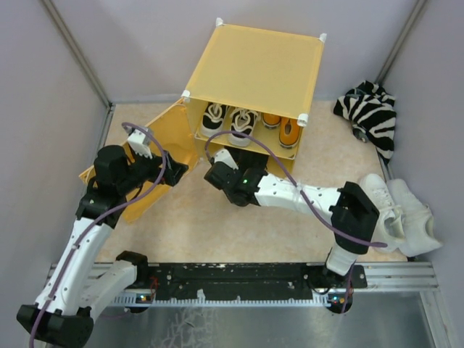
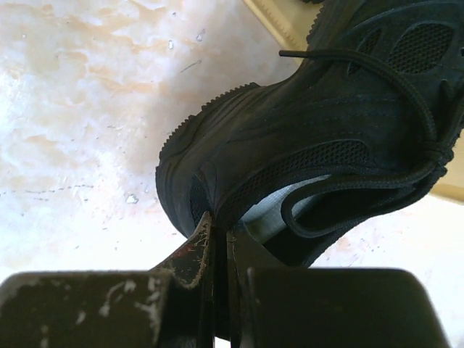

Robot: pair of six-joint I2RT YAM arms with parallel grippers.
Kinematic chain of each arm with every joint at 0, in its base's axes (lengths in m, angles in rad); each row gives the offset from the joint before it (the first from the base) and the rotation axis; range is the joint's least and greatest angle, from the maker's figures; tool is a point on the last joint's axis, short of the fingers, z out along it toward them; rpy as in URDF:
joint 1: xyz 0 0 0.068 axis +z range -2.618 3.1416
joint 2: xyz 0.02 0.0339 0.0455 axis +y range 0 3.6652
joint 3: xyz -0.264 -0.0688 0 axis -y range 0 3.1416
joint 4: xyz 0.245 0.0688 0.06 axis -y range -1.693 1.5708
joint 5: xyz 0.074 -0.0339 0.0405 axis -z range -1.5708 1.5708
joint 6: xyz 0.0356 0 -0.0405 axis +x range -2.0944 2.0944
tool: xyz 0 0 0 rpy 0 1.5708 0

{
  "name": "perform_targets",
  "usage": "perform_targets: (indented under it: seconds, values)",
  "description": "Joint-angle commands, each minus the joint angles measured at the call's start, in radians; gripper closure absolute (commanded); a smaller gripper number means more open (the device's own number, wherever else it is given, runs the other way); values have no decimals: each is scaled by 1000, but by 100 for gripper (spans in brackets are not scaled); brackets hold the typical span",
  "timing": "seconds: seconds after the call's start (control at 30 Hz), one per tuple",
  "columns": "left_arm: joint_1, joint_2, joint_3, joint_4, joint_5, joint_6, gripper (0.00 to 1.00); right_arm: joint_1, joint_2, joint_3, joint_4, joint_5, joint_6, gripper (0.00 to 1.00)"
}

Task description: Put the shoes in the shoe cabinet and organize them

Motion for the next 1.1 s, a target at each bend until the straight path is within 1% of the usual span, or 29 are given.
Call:
perform_targets:
  seconds: [0.0,0.1,0.17,0.3,0.4,0.43,0.47,0.5,0.53,0.57,0.6,0.63,0.7,0.8,0.87,0.93,1.07]
  values:
    - [-6,11,18,10,-6,13,1,-22,2,67,90,155,-120,100]
    - [-6,10,20,10,-4,13,1,-85,13,62,129,163,-170,100]
    - [-5,3,20,12,-4,12,1,-126,11,42,191,133,-212,100]
    - [-6,-14,17,15,-9,14,1,-192,23,2,283,121,-292,100]
    - [-6,-21,12,15,-9,15,1,-236,40,-20,319,100,-316,100]
    - [-6,-20,11,16,-10,14,1,-247,47,-20,316,89,-313,95]
    - [-6,-21,11,15,-10,14,1,-253,53,-18,308,75,-312,80]
    - [-6,-20,10,15,-9,13,1,-254,58,-17,299,73,-309,63]
    - [-6,-18,8,15,-9,15,1,-254,58,-16,287,68,-302,49]
    - [-6,-18,8,15,-9,14,1,-255,57,-16,277,61,-293,40]
    - [-6,-18,7,16,-9,15,1,-254,53,-16,267,51,-282,35]
    - [-6,-17,6,17,-8,15,1,-254,45,-19,258,38,-271,32]
    - [-6,-16,5,21,-6,13,1,-243,21,-30,252,32,-256,30]
    - [-6,-13,4,25,-4,12,1,-191,-11,-39,244,99,-258,30]
    - [-6,-12,3,25,-4,12,1,-151,-68,-37,225,108,-257,30]
    - [-6,-11,2,25,-7,12,1,-120,-104,-39,203,79,-237,30]
    - [-6,-15,-1,24,-14,13,0,-114,-181,-94,188,-53,-147,33]
